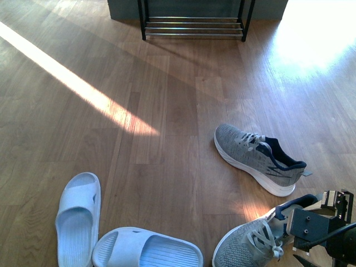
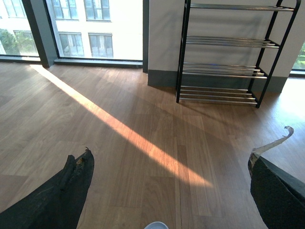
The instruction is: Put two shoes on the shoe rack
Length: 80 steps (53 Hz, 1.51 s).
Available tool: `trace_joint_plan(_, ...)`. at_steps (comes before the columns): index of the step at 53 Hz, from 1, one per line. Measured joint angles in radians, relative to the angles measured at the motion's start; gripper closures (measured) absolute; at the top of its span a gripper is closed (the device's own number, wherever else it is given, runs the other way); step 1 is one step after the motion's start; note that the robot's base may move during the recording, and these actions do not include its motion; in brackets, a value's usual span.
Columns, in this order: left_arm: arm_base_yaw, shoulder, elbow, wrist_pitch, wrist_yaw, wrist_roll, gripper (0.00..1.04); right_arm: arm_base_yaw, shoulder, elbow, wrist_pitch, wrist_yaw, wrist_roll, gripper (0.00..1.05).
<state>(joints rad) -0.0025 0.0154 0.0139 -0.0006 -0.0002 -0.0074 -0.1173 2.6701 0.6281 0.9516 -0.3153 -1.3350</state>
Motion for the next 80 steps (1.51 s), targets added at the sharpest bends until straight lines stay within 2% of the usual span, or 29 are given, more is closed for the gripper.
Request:
trace_joint_plan(8,0.000,0.000,0.000,0.000,0.000,0.000,0.09,-0.003,0.079,0.076,0.055,-0.010,-0.022,0.09)
trace_joint_plan(30,0.000,0.000,0.000,0.000,0.000,0.000,0.09,-0.013,0.175,0.198,-0.060,0.030,-0.074,0.09)
trace_joint_plan(37,0.000,0.000,0.000,0.000,0.000,0.000,0.09,-0.013,0.191,0.226,-0.063,0.034,-0.075,0.30)
trace_joint_plan(53,0.000,0.000,0.000,0.000,0.000,0.000,0.09,-0.012,0.200,0.230,-0.081,0.030,-0.064,0.67)
trace_joint_plan(63,0.000,0.000,0.000,0.000,0.000,0.000,0.09,-0.004,0.165,0.197,-0.112,0.026,0.008,1.02)
trace_joint_plan(71,0.000,0.000,0.000,0.000,0.000,0.000,0.09,0.010,0.069,0.128,-0.105,-0.003,0.139,1.03)
trace_joint_plan(80,0.000,0.000,0.000,0.000,0.000,0.000,0.09,0.038,-0.162,-0.028,-0.094,-0.079,0.417,1.03)
